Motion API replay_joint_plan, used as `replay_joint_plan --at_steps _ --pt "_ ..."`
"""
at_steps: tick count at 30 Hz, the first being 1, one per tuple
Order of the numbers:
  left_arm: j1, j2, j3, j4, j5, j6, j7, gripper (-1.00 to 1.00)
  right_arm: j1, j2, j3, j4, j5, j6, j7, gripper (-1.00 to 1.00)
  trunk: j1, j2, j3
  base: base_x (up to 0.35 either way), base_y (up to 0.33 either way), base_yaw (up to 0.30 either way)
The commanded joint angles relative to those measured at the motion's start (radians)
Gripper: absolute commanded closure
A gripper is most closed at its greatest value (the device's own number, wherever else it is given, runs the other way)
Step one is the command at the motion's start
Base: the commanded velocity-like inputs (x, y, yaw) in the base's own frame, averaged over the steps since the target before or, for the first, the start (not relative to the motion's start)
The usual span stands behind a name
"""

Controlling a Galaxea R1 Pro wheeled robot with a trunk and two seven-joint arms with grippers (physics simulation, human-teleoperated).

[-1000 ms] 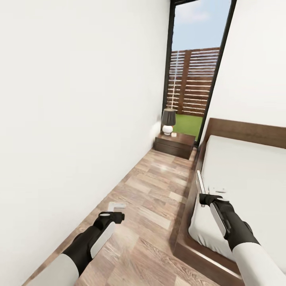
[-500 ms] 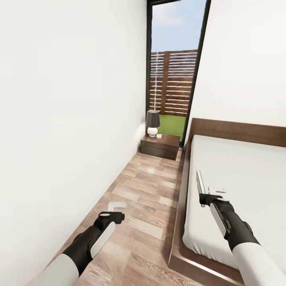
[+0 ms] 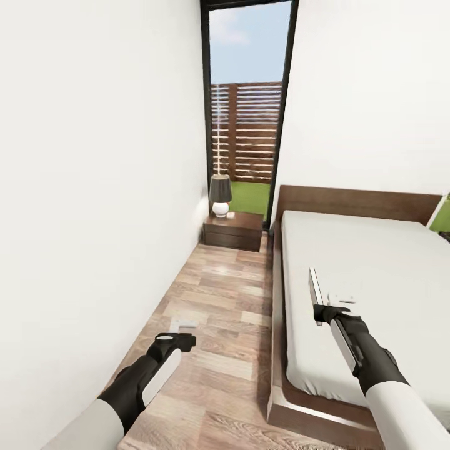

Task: In the bedroom, move the book from the bed onto either nightstand, and place the two sandals side by side next to the bed.

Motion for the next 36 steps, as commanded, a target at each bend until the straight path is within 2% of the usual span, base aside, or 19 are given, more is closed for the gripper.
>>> replay_joint_plan --at_steps 1,17,36 --pt "-0.001 0.001 -0.004 -0.001 0.008 0.002 0.009 -1.00 -0.001 0.000 0.001 -0.002 -0.010 0.005 -0.009 1.00 0.000 -0.001 -0.001 0.004 0.156 -0.279" --pt "-0.001 0.001 -0.005 -0.001 0.008 0.001 0.009 -1.00 -0.001 0.000 0.001 -0.001 -0.010 0.004 -0.009 1.00 0.000 -0.001 0.006 0.001 0.036 -0.270" --pt "-0.001 -0.001 -0.005 -0.001 0.008 0.000 0.009 -1.00 -0.001 0.000 0.003 0.000 -0.009 0.004 -0.009 1.00 0.000 -0.001 0.007 0.000 0.256 -0.023"
